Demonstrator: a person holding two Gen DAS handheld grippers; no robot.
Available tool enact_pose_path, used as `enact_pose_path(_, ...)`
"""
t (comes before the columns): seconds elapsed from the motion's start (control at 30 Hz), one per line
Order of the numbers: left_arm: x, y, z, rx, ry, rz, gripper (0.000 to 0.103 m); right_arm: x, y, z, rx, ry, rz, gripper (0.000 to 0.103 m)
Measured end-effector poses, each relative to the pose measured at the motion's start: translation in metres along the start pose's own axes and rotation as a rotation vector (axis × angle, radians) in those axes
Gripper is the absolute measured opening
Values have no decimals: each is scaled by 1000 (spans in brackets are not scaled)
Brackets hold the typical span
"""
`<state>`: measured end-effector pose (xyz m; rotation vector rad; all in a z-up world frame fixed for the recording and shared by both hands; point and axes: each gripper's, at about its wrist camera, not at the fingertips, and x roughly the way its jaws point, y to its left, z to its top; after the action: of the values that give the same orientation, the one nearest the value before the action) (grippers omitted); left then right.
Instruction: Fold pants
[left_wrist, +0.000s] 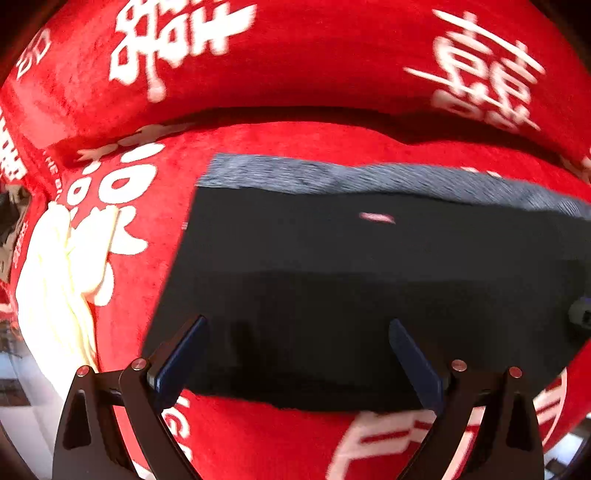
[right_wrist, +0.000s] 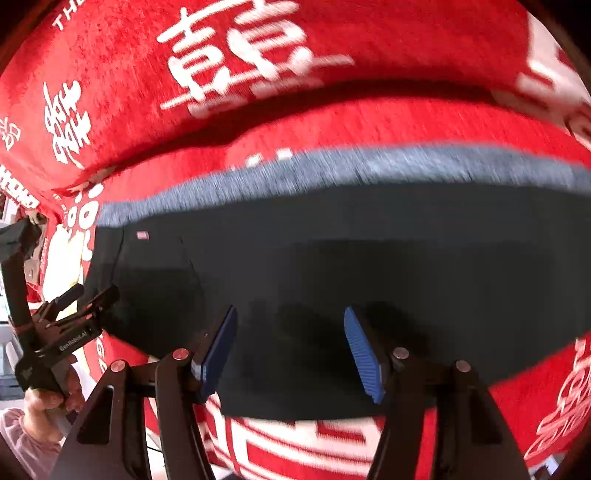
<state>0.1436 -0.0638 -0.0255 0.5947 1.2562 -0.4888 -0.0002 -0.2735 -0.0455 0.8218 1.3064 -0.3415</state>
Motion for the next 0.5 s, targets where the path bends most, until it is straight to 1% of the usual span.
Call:
enact_pose_path(0.1, -4, -23, -6, 39, 9, -2, 99, -3, -14, -15, 40, 23, 3, 65)
enact_pose_path(0.17, -7, -37, -9, 43, 27, -11, 99, -10, -24, -24, 58, 16, 20, 65)
enact_pose_path(0.27, -16, -57, -14, 54, 30, -26, 99, -19, -38, -31, 61, 25, 37, 65)
enact_pose_path(0.4, -21, -79, -17, 73, 42, -21, 99, -27, -47, -32, 28, 30, 39, 65)
enact_pose_path(0.5, -24, -81, -17, 53, 58, -10, 99, -30, -49, -28, 5, 35, 53, 65)
